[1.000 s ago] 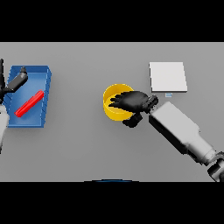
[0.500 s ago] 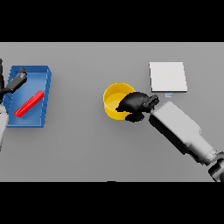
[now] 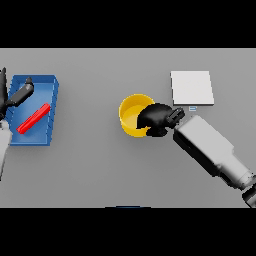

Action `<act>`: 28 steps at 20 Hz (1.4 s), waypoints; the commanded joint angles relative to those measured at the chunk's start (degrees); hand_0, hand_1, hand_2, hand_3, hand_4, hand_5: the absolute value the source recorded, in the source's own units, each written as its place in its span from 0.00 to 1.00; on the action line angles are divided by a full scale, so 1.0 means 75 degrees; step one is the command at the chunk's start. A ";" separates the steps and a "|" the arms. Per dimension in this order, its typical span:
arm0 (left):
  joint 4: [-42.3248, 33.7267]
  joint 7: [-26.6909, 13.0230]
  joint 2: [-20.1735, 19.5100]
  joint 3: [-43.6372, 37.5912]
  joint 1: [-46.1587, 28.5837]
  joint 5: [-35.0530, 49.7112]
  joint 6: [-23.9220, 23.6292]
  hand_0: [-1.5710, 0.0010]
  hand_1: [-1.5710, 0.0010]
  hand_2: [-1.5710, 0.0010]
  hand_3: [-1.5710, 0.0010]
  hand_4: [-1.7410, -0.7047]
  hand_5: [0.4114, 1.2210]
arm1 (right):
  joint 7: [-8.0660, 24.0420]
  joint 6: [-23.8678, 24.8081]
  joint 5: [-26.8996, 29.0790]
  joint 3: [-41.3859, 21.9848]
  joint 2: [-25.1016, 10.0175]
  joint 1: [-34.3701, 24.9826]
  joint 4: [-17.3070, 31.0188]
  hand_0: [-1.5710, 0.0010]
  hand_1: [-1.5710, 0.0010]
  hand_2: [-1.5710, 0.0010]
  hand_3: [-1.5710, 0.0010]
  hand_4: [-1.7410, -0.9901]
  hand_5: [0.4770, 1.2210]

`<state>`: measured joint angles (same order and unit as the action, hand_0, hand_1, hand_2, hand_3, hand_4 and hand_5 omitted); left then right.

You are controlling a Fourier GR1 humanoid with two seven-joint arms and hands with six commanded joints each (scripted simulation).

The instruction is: Pick up the red beaker and tilt it to pour out 1 green nut into yellow bowl. Pick up the yellow bowl and place it on the metallic measuring scale.

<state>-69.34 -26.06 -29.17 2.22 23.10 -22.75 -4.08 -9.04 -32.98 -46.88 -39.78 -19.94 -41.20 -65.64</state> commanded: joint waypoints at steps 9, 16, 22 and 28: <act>-0.0080 0.0033 -0.0131 -0.0069 0.0015 0.0002 -0.0001 1.00 1.00 1.00 1.00 0.97 0.35 | 0.0589 -0.0447 0.0311 0.0704 -0.0526 -0.0265 -0.1038 0.00 0.00 0.09 0.20 0.00 1.00; -0.0177 -0.0104 -0.0160 -0.0082 -0.0043 0.0001 0.0031 1.00 1.00 1.00 1.00 0.96 0.37 | 0.0350 -0.0124 0.0445 0.1379 -0.1083 -0.0558 -0.0524 0.00 0.00 0.05 0.20 0.00 1.00; -0.0350 -0.0230 -0.0148 -0.0079 -0.0071 0.0004 0.0050 1.00 1.00 1.00 1.00 0.97 0.36 | 0.0122 0.0719 0.0227 0.1885 -0.1466 -0.0758 0.0629 0.00 0.00 0.03 0.24 0.00 1.00; -0.0331 -0.0247 -0.0216 -0.0126 -0.0095 0.0021 0.0100 1.00 1.00 1.00 1.00 0.98 0.34 | -0.0189 0.1569 -0.0025 0.2168 -0.1502 -0.0907 0.2109 0.00 0.00 0.06 0.22 0.00 1.00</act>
<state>-71.82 -27.89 -30.80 1.28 22.38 -22.59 -3.32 -10.35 -21.23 -47.10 -23.53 -31.20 -47.99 -49.81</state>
